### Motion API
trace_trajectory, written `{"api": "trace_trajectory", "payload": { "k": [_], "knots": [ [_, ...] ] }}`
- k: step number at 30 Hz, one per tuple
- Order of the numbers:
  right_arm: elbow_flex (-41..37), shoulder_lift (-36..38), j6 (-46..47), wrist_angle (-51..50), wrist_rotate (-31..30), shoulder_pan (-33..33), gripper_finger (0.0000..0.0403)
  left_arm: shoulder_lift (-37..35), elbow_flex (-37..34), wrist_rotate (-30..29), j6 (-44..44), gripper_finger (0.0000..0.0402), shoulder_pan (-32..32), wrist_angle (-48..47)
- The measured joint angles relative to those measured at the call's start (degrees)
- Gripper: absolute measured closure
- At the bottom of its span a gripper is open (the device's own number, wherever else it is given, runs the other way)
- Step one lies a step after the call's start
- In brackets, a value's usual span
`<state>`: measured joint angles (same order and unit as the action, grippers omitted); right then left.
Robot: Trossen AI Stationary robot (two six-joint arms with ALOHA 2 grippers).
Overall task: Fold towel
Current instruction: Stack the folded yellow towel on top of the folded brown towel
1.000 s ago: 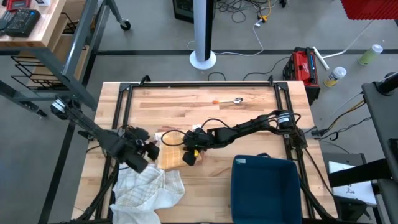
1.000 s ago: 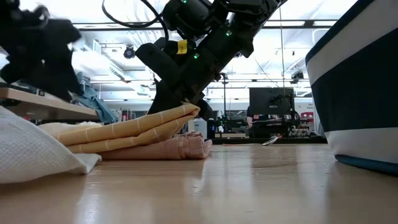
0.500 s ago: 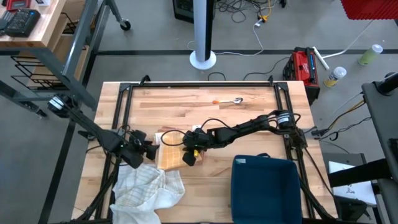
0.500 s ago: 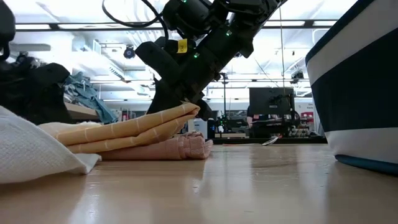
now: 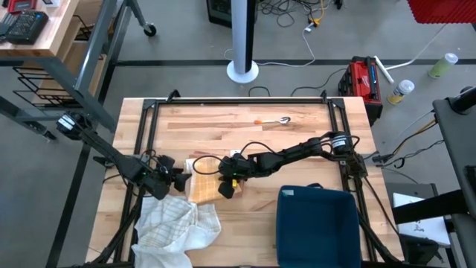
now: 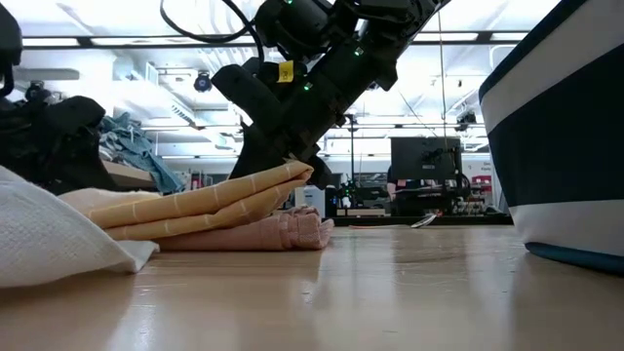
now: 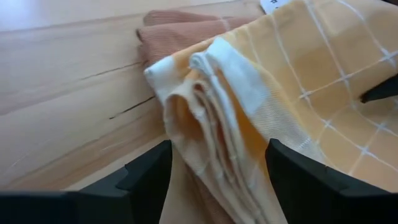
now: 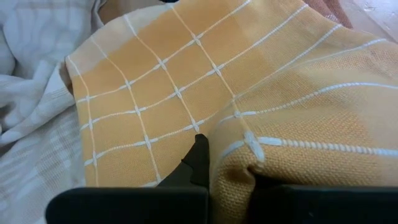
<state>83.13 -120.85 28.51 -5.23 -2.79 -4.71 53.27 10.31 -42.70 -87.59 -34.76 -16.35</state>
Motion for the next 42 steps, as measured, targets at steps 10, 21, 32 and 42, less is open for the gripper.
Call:
{"api": "trace_trajectory", "payload": {
  "k": [10,21,32,42],
  "knots": [
    [0.0,0.0,0.0,-0.01,0.0,0.0,0.0403,0.79,0.07,0.73,4.53,0.0177,0.21,3.99],
    [0.0,0.01,0.0,-0.01,-0.02,0.0,0.0403,1.63,0.04,1.39,6.25,0.0259,0.52,5.8],
    [0.0,0.0,0.0,-0.01,-0.04,0.0,0.0403,-0.1,0.0,0.27,10.07,0.0333,0.46,6.38],
    [0.0,-0.01,0.0,-0.01,-0.04,0.0,0.0403,-6.02,-1.74,-1.32,14.35,0.0228,0.42,8.5]
  ]
}}
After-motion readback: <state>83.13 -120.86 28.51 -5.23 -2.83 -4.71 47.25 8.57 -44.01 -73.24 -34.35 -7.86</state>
